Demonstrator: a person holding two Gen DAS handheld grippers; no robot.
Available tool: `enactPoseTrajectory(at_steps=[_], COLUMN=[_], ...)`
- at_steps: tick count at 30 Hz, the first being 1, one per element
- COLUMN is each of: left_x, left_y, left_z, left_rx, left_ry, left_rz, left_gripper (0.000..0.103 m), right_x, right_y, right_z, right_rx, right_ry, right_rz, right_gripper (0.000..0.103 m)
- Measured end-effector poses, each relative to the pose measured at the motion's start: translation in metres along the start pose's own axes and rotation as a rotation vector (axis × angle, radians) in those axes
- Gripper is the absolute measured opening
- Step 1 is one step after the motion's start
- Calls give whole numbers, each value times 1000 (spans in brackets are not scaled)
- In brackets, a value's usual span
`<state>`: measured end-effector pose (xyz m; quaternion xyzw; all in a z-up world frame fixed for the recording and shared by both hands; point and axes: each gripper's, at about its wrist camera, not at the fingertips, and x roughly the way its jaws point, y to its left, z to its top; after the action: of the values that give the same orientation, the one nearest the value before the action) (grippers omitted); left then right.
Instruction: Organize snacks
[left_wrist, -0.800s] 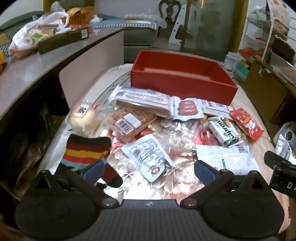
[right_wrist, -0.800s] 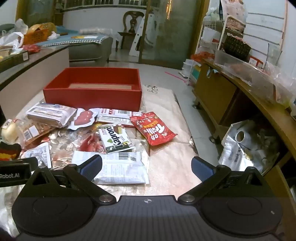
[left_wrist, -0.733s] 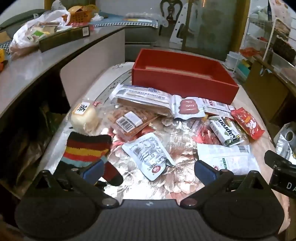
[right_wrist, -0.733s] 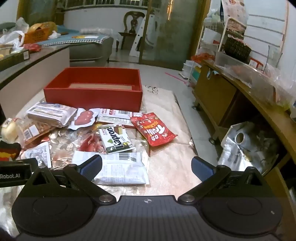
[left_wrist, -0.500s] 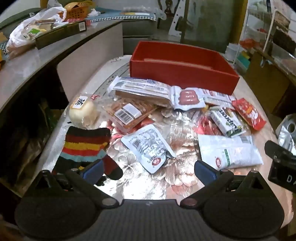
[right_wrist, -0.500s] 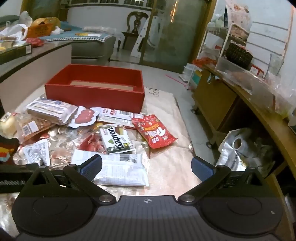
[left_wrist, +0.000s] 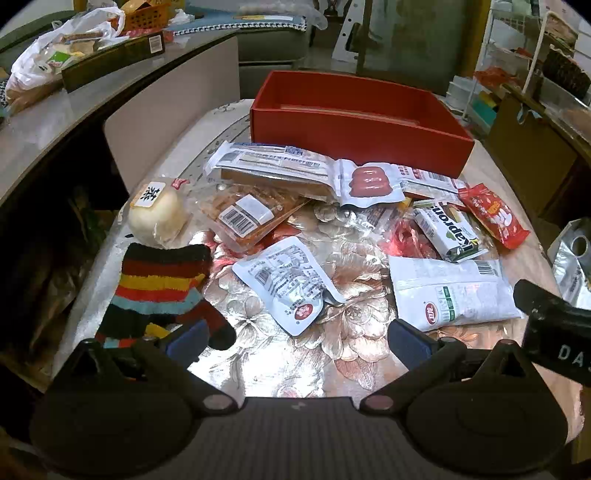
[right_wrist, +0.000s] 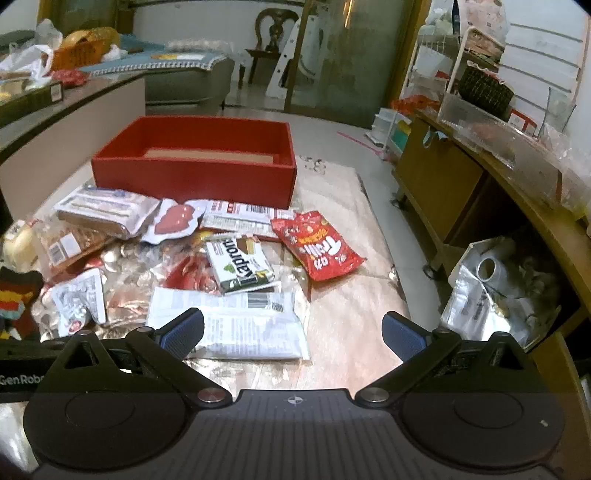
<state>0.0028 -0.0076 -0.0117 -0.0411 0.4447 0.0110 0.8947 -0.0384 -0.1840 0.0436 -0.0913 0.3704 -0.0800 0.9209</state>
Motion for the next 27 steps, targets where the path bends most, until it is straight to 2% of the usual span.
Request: enactPoseTrajectory(at_steps=[27], left_x=[4], left_y=[0], left_z=[-1], left_rx=[-2], left_ry=[15], left_rz=[30], left_gripper=[98], right_x=[-3], right_y=[6], right_z=[-3], right_rx=[-6], right_ry=[30], right_rz=[46], right_gripper=[103])
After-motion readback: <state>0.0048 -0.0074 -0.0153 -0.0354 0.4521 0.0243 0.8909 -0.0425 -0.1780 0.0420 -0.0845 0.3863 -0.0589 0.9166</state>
